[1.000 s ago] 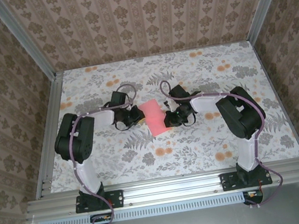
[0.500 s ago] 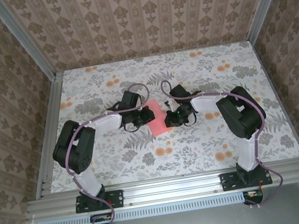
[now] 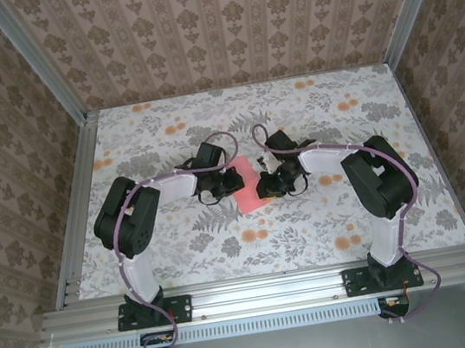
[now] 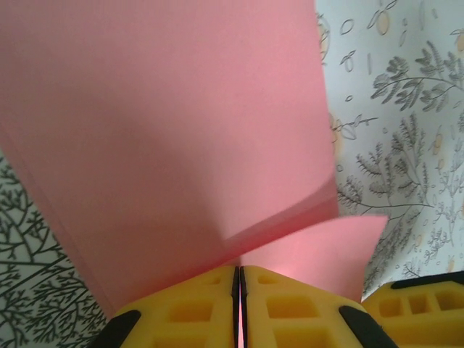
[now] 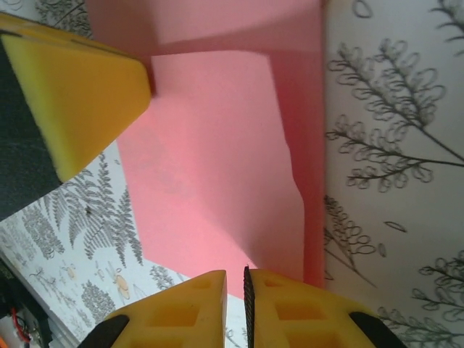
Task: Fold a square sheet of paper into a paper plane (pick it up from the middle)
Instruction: Fold the triangle a second time at the center of the table.
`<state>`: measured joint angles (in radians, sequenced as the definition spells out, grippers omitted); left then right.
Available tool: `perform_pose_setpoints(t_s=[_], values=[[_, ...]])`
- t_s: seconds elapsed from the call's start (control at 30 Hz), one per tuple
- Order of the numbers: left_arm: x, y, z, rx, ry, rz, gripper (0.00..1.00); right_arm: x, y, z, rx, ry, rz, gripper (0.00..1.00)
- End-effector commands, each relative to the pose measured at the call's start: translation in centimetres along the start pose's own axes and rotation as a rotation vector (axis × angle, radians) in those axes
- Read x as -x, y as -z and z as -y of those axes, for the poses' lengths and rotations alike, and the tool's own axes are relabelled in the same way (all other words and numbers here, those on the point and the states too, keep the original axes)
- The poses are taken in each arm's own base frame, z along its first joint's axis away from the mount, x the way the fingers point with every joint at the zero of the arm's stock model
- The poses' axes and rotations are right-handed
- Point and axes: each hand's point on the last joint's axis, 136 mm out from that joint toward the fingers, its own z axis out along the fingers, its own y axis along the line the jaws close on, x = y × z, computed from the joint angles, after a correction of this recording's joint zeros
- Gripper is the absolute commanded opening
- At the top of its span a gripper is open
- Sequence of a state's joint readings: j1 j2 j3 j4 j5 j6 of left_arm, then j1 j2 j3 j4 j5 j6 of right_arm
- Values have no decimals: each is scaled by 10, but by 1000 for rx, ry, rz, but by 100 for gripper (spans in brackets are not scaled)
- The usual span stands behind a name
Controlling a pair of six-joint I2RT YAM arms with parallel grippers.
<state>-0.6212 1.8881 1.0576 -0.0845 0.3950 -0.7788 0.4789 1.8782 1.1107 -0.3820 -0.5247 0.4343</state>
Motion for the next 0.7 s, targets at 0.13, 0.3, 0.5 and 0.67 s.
perform_pose_setpoints(t_s=[0.13, 0.3, 0.5, 0.67], values=[[-1, -5, -6, 13, 30, -17, 12, 10, -11, -19, 2, 21, -43, 17], [-6, -8, -14, 29, 50, -27, 12, 13, -21, -16, -27, 22, -62, 16], [-18, -14, -29, 47, 76, -45, 11, 7, -30, -4, -68, 6, -88, 15], [-30, -16, -52, 80, 104, -59, 11, 0, -29, 4, -71, -9, -100, 15]])
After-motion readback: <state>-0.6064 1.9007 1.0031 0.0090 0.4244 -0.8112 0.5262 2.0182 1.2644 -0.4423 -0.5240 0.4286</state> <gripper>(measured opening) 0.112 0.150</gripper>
